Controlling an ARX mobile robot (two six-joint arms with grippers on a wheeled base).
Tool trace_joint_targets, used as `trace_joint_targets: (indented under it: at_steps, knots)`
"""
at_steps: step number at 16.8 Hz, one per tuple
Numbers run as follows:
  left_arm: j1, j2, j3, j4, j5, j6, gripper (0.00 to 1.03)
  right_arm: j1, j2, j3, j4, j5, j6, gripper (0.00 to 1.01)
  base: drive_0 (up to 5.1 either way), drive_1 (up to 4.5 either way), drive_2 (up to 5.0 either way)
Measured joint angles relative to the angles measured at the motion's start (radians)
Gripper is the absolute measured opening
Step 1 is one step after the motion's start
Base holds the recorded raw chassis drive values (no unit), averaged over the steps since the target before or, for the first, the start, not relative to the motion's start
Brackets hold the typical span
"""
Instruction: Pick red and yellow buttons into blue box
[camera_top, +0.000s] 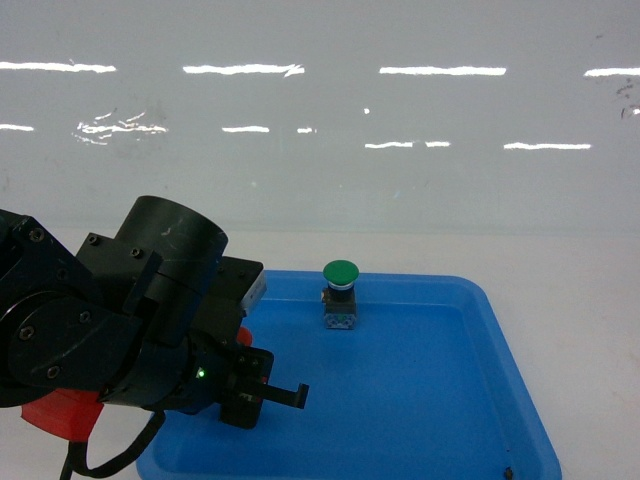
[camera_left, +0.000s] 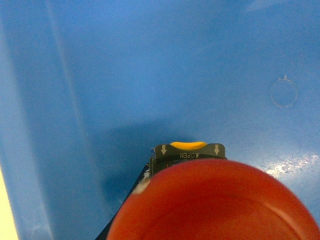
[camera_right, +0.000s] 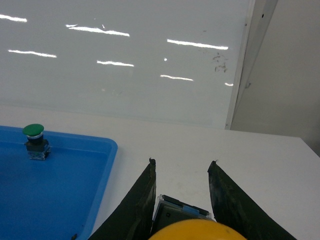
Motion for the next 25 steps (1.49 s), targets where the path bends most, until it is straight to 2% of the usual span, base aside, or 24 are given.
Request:
trace_joint_targets:
  at_steps: [2, 4, 8, 9, 10, 11, 12, 13, 16, 23, 25]
  knots:
    - [0.002, -0.001, -0.025, 0.056, -0.018, 0.006, 0.25, 0.0, 0.0, 0.0, 0.0, 0.0, 0.0, 0.29, 0.0, 0.0, 0.0]
    - [0.005, -0.011, -0.053, 0.114, -0.05, 0.029, 0.25, 0.0, 0.0, 0.0, 0.0, 0.0, 0.0, 0.29, 0.0, 0.0, 0.0]
    - [0.031, -0.131, -0.117, 0.205, -0.07, 0.072, 0.25, 0.0, 0.0, 0.0, 0.0, 0.0, 0.0, 0.29, 0.0, 0.0, 0.0]
    - [0.058, -0.242, -0.168, 0.297, -0.072, 0.085, 0.25, 0.0, 0.0, 0.0, 0.0, 0.0, 0.0, 0.29, 0.0, 0.0, 0.0]
    - [0.077, -0.457, -0.297, 0.491, -0.089, 0.08, 0.25, 0.0, 0.0, 0.0, 0.0, 0.0, -0.001, 0.29, 0.0, 0.0, 0.0]
    - [0.11, -0.702, -0.462, 0.535, -0.099, 0.07, 0.25, 0.0, 0.0, 0.0, 0.0, 0.0, -0.001, 0.29, 0.0, 0.0, 0.0]
    - [0.178, -0.963, -0.571, 0.371, -0.102, 0.051, 0.25, 0.0, 0.0, 0.0, 0.0, 0.0, -0.001, 0.29, 0.0, 0.0, 0.0]
    - [0.185, -1.118, -0.578, 0.275, -0.095, 0.051, 0.25, 0.0, 0.0, 0.0, 0.0, 0.0, -0.002, 0.29, 0.0, 0.0, 0.0]
    - [0.178, -1.344, -0.578, 0.099, -0.084, 0.056, 0.25, 0.0, 0.0, 0.0, 0.0, 0.0, -0.002, 0.29, 0.0, 0.0, 0.0]
    - [0.143, -1.45, -0.578, -0.022, -0.107, 0.056, 0.25, 0.0, 0.0, 0.0, 0.0, 0.0, -0.002, 0.29, 0.0, 0.0, 0.0]
    - [0.111, -1.476, -0.579, -0.027, -0.114, 0.06, 0.25, 0.0, 0.0, 0.0, 0.0, 0.0, -0.002, 0.29, 0.0, 0.0, 0.0]
